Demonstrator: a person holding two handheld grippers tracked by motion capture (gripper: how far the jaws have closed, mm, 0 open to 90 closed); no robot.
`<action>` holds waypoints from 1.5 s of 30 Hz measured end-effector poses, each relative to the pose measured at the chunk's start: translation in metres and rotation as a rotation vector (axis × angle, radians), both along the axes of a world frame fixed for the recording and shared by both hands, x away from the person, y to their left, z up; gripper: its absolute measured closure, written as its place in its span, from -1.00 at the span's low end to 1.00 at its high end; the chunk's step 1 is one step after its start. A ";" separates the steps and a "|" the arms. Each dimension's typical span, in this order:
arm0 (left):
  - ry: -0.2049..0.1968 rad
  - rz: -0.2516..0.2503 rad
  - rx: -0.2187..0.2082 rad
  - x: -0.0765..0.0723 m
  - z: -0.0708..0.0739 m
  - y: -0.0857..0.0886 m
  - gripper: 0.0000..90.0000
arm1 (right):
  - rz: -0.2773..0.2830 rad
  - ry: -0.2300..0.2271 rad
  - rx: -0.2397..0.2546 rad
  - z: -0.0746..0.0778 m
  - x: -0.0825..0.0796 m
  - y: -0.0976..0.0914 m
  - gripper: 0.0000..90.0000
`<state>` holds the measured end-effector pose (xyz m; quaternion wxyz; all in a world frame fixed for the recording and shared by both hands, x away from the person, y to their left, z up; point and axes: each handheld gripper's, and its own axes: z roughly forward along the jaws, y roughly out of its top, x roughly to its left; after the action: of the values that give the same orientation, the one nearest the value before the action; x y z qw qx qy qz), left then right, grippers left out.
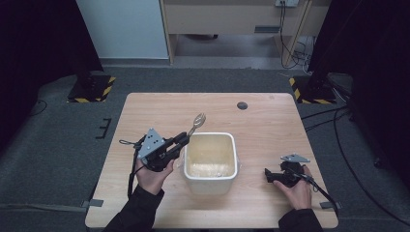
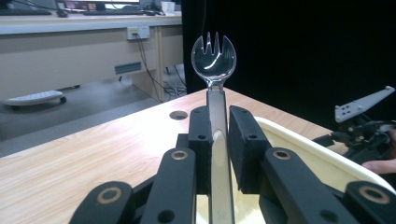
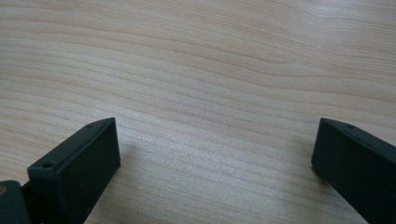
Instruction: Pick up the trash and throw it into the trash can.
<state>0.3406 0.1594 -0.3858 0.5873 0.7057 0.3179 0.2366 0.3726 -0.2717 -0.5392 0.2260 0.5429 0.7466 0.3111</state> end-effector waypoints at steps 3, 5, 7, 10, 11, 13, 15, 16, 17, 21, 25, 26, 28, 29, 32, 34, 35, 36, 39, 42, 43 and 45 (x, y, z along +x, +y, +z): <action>0.008 -0.014 0.009 0.000 -0.002 -0.006 0.76 | 0.000 0.000 0.000 0.000 0.000 0.000 -0.97; 0.016 -0.028 0.014 0.001 -0.005 -0.012 0.76 | 0.000 0.000 0.000 0.000 0.000 0.000 -0.97; 0.017 -0.034 0.019 0.001 -0.005 -0.014 0.76 | 0.000 0.000 0.000 0.000 0.000 0.000 -0.97; 0.021 -0.053 0.032 0.000 -0.008 -0.022 0.76 | 0.000 0.000 0.000 0.000 0.000 0.000 -0.97; 0.023 -0.058 0.036 -0.001 -0.009 -0.024 0.76 | 0.000 0.000 0.000 0.000 0.000 0.000 -0.97; 0.026 -0.068 0.048 -0.001 -0.011 -0.028 0.76 | 0.000 0.000 0.000 0.000 0.000 0.000 -0.97; 0.032 -0.077 0.054 -0.001 -0.013 -0.031 0.76 | 0.000 0.000 -0.001 0.000 0.000 0.000 -0.97; 0.036 -0.082 0.058 -0.001 -0.015 -0.033 0.76 | 0.000 0.000 -0.001 0.000 0.000 0.000 -0.97; 0.036 -0.082 0.058 -0.001 -0.015 -0.033 0.76 | 0.000 0.000 -0.001 0.000 0.000 0.000 -0.97; 0.054 -0.103 0.074 -0.001 -0.019 -0.039 0.76 | 0.000 0.000 0.000 0.000 0.000 0.000 -0.97; 0.081 -0.128 0.084 0.001 -0.023 -0.043 0.75 | 0.000 0.000 0.000 0.000 0.000 0.000 -0.97; 0.086 -0.132 0.082 0.001 -0.024 -0.043 0.75 | 0.000 0.000 0.000 0.000 0.000 0.000 -0.97; 0.094 -0.147 0.074 0.003 -0.026 -0.043 0.67 | 0.000 0.000 0.000 0.000 0.000 0.000 -0.97; 0.096 -0.148 0.073 0.003 -0.026 -0.043 0.63 | 0.000 0.000 -0.001 0.000 0.000 0.000 -0.97; 0.093 -0.143 0.071 0.004 -0.026 -0.042 0.52 | 0.000 0.000 0.000 0.000 0.000 0.000 -0.97; 0.084 -0.134 0.059 0.004 -0.024 -0.039 0.50 | 0.000 0.000 0.000 0.000 0.000 0.000 -0.97; 0.077 -0.118 0.052 0.005 -0.022 -0.035 0.45 | 0.000 0.000 0.000 0.000 0.000 0.000 -0.97; 0.074 -0.111 0.048 0.005 -0.021 -0.033 0.42 | 0.001 0.000 0.000 0.000 0.000 0.000 -0.97; 0.065 -0.081 0.037 0.006 -0.019 -0.026 0.31 | 0.001 0.000 0.000 0.000 0.000 0.000 -0.97; 0.049 -0.021 0.024 0.009 -0.015 -0.012 0.22 | 0.001 0.000 0.000 0.000 0.000 0.000 -0.97; 0.046 -0.003 0.022 0.010 -0.014 -0.008 0.19 | 0.000 0.000 0.000 0.000 0.000 0.000 -0.97; 0.038 0.041 0.024 0.011 -0.014 0.002 0.11 | 0.000 0.000 0.000 0.000 0.000 0.000 -0.97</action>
<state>0.3518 0.1615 -0.3994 0.5676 0.7104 0.3407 0.2391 0.3726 -0.2717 -0.5392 0.2258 0.5428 0.7467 0.3112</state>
